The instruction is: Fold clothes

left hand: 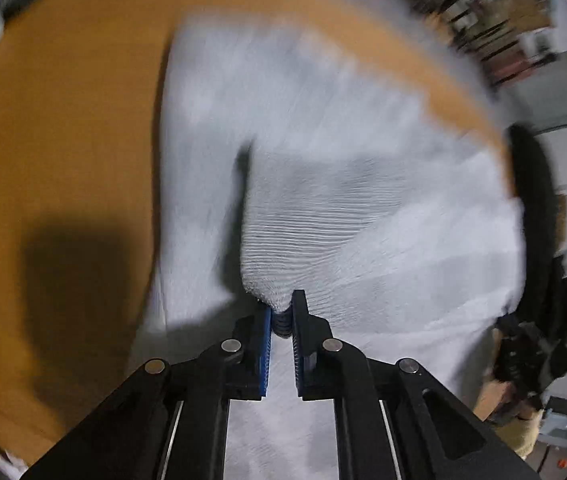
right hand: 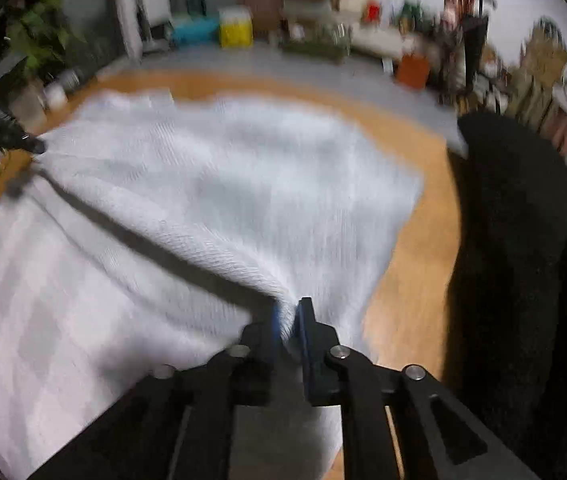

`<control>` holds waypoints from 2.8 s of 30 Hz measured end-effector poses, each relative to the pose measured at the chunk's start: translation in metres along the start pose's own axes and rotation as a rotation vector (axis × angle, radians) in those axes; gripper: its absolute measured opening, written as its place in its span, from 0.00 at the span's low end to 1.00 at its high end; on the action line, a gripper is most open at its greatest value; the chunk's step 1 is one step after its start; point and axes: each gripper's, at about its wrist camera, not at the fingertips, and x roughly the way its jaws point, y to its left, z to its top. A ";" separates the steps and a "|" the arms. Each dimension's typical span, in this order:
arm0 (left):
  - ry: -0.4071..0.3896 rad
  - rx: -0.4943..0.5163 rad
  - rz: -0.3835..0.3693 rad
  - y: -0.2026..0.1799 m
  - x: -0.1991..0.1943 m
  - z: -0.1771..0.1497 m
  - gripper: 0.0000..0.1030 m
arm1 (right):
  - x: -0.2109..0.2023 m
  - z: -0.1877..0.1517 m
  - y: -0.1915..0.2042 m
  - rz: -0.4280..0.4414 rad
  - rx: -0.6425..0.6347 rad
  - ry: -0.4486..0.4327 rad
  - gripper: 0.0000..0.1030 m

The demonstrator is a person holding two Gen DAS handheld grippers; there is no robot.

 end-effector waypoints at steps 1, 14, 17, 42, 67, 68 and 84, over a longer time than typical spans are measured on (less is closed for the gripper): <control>0.000 0.010 0.025 0.000 -0.006 -0.002 0.16 | 0.001 -0.003 -0.002 0.009 0.008 0.008 0.27; -0.261 0.200 0.092 -0.061 -0.033 0.035 0.10 | 0.005 0.069 -0.052 -0.058 0.273 -0.095 0.24; -0.320 0.198 0.169 -0.048 -0.013 0.048 0.07 | 0.031 0.087 -0.058 -0.113 0.317 -0.075 0.22; -0.880 0.095 -0.103 -0.087 -0.236 -0.337 0.10 | -0.178 -0.255 0.017 0.378 0.813 -0.394 0.71; -0.953 0.476 -0.198 -0.166 -0.291 -0.592 0.81 | -0.236 -0.437 0.000 0.249 1.023 -0.158 0.83; -0.947 0.467 -0.188 -0.166 -0.290 -0.590 0.81 | -0.232 -0.430 0.003 0.257 1.007 -0.152 0.83; -0.920 0.362 -0.129 -0.134 -0.266 -0.549 0.81 | -0.187 -0.348 0.050 0.323 0.819 -0.068 0.83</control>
